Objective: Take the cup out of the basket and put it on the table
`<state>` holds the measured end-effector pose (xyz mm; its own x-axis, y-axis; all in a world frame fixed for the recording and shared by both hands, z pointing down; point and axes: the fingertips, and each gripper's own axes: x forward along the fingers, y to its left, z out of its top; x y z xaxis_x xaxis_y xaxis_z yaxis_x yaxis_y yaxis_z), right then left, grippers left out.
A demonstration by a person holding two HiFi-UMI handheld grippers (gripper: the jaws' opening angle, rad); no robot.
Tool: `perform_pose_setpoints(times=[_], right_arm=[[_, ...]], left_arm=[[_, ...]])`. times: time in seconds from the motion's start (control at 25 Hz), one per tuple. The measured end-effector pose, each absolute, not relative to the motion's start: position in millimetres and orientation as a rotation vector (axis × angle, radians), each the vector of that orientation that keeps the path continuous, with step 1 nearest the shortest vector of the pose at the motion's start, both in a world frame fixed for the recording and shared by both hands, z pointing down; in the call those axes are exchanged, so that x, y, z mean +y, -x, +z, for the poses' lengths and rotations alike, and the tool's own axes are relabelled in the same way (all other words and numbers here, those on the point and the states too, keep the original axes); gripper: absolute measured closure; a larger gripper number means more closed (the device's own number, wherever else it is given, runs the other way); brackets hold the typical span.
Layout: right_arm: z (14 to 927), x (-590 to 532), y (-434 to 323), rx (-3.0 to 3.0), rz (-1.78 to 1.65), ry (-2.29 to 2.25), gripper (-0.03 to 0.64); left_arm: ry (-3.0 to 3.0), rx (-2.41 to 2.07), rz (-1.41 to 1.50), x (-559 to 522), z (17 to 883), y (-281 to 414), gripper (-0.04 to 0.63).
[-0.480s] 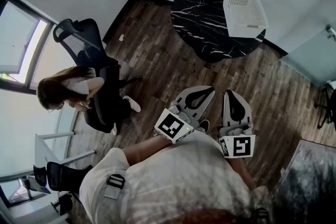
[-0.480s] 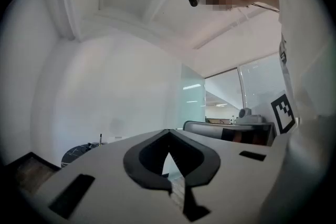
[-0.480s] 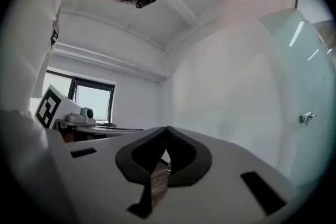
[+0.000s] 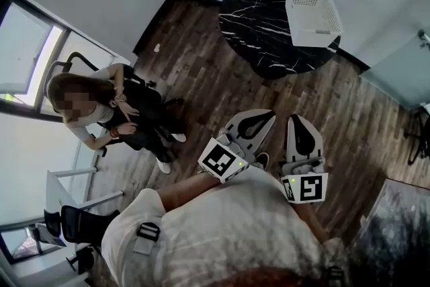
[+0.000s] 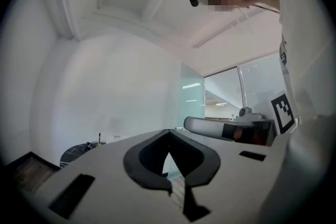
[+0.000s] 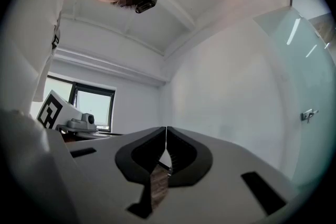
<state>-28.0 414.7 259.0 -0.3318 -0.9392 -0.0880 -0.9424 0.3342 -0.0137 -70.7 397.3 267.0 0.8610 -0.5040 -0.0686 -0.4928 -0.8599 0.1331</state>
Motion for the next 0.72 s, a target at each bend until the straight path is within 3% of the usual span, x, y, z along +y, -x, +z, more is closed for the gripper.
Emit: perform_pose_setpoints(times=[0.72], right_arm=[[279.8, 458.0, -48.7, 2.526, -0.06, 1.696, 0.607]], left_arm=[[-2.943, -0.763, -0.129, 444.9, 271.9, -16.5, 0.589]])
